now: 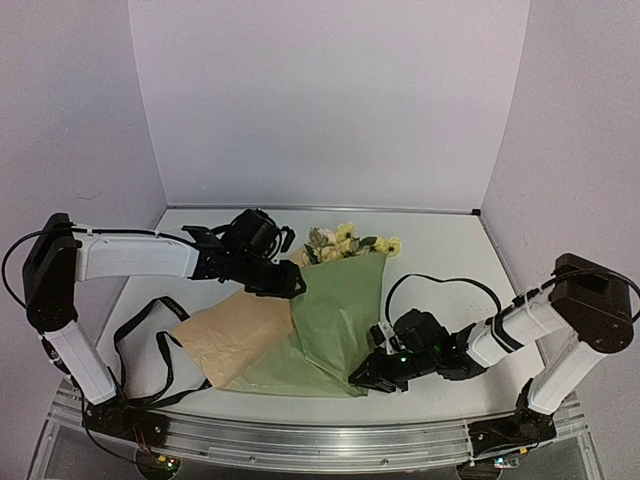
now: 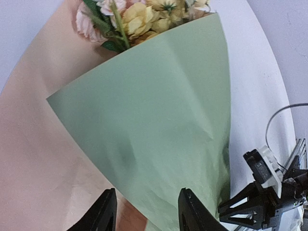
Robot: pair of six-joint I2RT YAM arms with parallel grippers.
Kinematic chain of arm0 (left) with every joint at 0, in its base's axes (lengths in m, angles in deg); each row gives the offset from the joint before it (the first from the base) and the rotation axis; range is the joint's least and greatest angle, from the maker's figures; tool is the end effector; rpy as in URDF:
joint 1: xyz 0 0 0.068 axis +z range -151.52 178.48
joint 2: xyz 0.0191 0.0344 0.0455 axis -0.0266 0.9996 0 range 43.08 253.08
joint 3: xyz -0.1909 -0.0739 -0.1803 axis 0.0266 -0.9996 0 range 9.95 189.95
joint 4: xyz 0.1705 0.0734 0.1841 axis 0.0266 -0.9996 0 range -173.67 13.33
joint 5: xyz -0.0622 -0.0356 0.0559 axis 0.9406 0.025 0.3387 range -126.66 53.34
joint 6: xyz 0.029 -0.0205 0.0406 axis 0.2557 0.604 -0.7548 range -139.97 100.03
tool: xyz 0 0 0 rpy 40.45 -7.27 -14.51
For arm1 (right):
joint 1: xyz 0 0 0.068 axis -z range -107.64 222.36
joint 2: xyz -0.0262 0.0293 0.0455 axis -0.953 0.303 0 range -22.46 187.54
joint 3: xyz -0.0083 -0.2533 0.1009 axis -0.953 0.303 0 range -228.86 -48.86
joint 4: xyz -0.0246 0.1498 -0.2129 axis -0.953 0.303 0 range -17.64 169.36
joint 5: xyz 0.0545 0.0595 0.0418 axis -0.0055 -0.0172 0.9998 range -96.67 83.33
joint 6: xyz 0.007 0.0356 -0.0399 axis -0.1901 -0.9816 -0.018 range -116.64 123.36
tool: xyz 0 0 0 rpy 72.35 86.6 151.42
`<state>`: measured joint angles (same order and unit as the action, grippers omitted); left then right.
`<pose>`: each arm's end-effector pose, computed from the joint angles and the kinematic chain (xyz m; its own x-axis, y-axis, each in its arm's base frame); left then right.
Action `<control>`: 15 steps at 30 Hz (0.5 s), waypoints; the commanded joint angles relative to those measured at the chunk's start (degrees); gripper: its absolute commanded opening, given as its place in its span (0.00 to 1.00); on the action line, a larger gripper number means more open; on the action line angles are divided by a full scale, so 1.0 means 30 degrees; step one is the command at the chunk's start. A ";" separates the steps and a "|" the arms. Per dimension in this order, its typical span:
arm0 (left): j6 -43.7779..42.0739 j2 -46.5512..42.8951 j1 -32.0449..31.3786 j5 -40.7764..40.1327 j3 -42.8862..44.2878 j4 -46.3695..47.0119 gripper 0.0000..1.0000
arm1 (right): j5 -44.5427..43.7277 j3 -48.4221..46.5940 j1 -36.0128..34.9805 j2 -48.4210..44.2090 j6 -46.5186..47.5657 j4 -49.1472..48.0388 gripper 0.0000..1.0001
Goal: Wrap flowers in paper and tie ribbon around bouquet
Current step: Press the fold line on the 2/3-folded wrapping paper.
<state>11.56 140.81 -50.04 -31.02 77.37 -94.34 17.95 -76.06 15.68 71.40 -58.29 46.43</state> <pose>0.2428 -0.2799 0.2219 -0.8321 0.1554 -0.5324 0.4152 0.8110 -0.4122 0.1363 0.2341 0.1062 -0.9914 -0.0517 -0.1205 -0.1276 0.5917 0.7960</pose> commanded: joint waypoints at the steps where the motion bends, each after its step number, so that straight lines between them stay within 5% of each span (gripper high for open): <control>1: 0.0408 -0.0580 -0.2152 -0.1630 0.1011 -0.1631 0.45 | -0.0912 0.0200 -0.0160 0.0676 -0.0132 0.0880 0.22; 15: 0.5212 0.1540 -0.3484 0.2922 -0.3441 0.5722 0.22 | -0.1240 0.0047 -0.0246 0.0705 -0.0361 0.0909 0.21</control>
<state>22.13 144.20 -60.57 -25.45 69.44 -85.26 17.61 -76.09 15.37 71.93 -59.00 45.40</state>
